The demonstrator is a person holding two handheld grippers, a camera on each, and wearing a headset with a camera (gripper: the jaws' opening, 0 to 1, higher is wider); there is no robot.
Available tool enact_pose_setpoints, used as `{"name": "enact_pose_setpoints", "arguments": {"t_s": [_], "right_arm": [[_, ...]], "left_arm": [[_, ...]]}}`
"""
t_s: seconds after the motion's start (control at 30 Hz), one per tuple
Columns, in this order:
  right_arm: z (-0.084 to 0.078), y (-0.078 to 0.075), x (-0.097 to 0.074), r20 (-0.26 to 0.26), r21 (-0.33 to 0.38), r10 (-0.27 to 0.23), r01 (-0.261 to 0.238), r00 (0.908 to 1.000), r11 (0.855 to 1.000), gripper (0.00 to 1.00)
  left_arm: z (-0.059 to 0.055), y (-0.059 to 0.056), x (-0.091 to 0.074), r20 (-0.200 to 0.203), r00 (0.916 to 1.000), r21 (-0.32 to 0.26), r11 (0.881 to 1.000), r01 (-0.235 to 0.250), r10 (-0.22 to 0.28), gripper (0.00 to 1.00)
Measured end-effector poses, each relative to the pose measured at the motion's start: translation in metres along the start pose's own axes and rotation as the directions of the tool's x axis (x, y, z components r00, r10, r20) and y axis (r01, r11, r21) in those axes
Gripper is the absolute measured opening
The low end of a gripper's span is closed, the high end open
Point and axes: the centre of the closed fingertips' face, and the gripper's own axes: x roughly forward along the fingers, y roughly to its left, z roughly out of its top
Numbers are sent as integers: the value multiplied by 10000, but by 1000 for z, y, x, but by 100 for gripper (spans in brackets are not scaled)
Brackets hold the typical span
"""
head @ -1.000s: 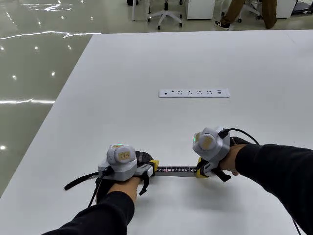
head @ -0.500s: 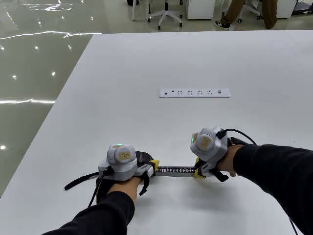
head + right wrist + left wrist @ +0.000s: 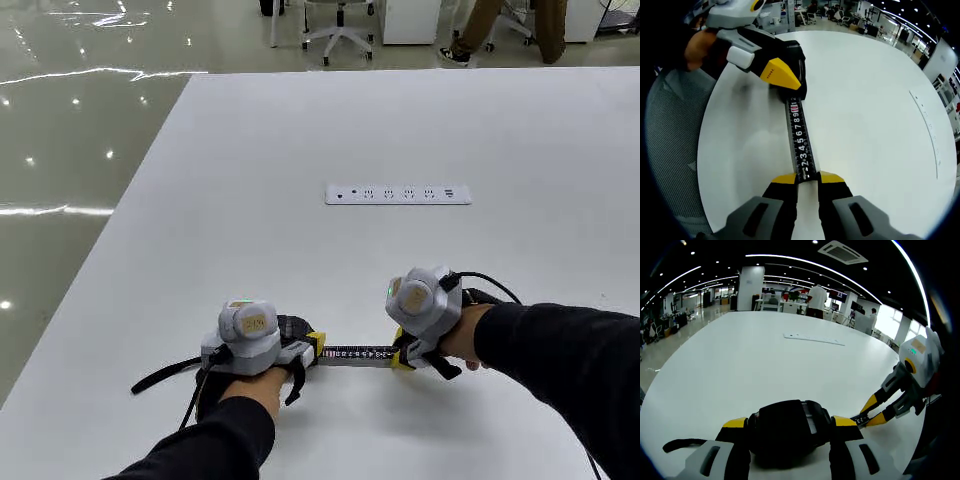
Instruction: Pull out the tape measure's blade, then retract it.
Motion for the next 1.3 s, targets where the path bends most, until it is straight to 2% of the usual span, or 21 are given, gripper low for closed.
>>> {"name": "enact_pose_setpoints", "arguments": {"t_s": [1.3], "right_arm": [[27,4,14,493,113,161,-167,9987,9998,10]], "left_arm": [[0,0,1,-87,10000,-105,9999,37,-38,60]]}}
